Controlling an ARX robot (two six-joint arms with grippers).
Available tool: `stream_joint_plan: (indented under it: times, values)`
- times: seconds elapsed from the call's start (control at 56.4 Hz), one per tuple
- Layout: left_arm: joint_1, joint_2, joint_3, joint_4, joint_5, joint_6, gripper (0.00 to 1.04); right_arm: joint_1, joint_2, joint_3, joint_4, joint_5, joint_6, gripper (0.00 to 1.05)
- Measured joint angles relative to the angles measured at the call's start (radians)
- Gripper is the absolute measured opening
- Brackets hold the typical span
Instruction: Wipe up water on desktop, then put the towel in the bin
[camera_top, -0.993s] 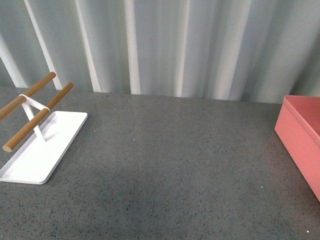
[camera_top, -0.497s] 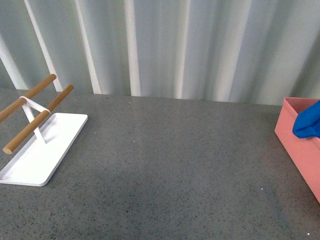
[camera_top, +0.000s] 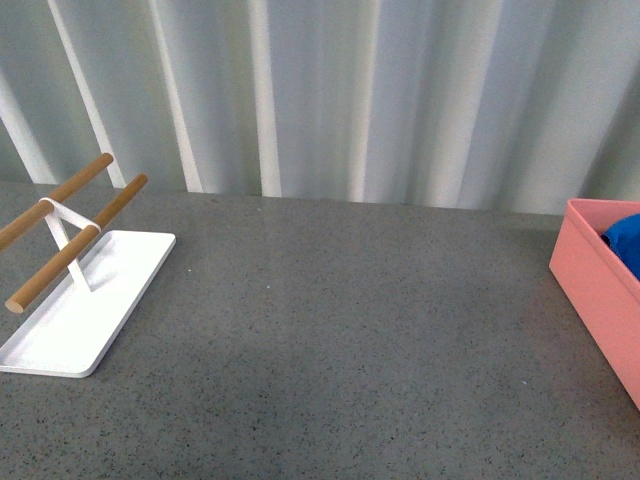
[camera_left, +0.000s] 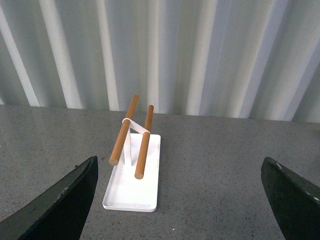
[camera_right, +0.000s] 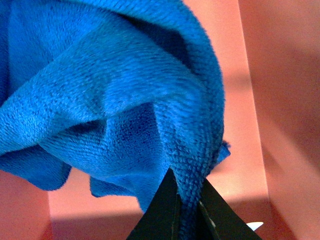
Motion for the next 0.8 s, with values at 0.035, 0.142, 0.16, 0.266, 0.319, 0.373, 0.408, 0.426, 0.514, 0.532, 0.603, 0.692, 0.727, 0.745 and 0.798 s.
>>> stream_joint_plan:
  times: [0.035,0.142,0.16,0.266,0.319,0.373,0.408,0.426,0.514,0.532,0.603,0.692,0.727,0.745,0.798]
  values:
    - [0.0,0.0,0.0,0.0,0.0,0.0,0.98,-0.002,0.004,-0.008,0.003,0.0,0.002,0.1]
    - [0.0,0.0,0.0,0.0,0.0,0.0,0.98,-0.003,0.003,-0.016,0.004,-0.021,0.015,0.28]
    - [0.0,0.0,0.0,0.0,0.0,0.0,0.98,-0.003,0.0,-0.015,0.003,-0.024,0.016,0.32]
    - [0.0,0.0,0.0,0.0,0.0,0.0,0.98,0.002,-0.019,0.006,-0.015,-0.04,0.026,0.55]
    - [0.0,0.0,0.0,0.0,0.0,0.0,0.98,0.003,-0.029,0.024,-0.023,-0.047,0.031,0.67]
    - [0.0,0.0,0.0,0.0,0.0,0.0,0.98,0.003,-0.034,0.031,-0.026,-0.047,0.034,0.74]
    - [0.0,0.0,0.0,0.0,0.0,0.0,0.98,0.003,-0.037,0.035,-0.028,-0.048,0.036,0.8]
    - [0.0,0.0,0.0,0.0,0.0,0.0,0.98,0.003,-0.038,0.037,-0.03,-0.048,0.037,0.83]
    - [0.0,0.0,0.0,0.0,0.0,0.0,0.98,0.003,-0.04,0.038,-0.036,-0.05,0.042,0.97]
    - [0.0,0.0,0.0,0.0,0.0,0.0,0.98,0.003,-0.04,0.038,-0.037,-0.05,0.043,1.0]
    - [0.0,0.0,0.0,0.0,0.0,0.0,0.98,0.003,-0.041,0.038,-0.04,-0.053,0.043,0.97]
    - [0.0,0.0,0.0,0.0,0.0,0.0,0.98,0.007,-0.058,0.038,-0.043,-0.068,0.045,0.98]
    - [0.0,0.0,0.0,0.0,0.0,0.0,0.98,0.01,-0.069,0.038,-0.043,-0.072,0.045,0.98]
    - [0.0,0.0,0.0,0.0,0.0,0.0,0.98,0.011,-0.075,0.038,-0.042,-0.071,0.045,0.98]
    - [0.0,0.0,0.0,0.0,0.0,0.0,0.98,0.021,-0.108,0.031,-0.026,-0.066,0.043,0.98]
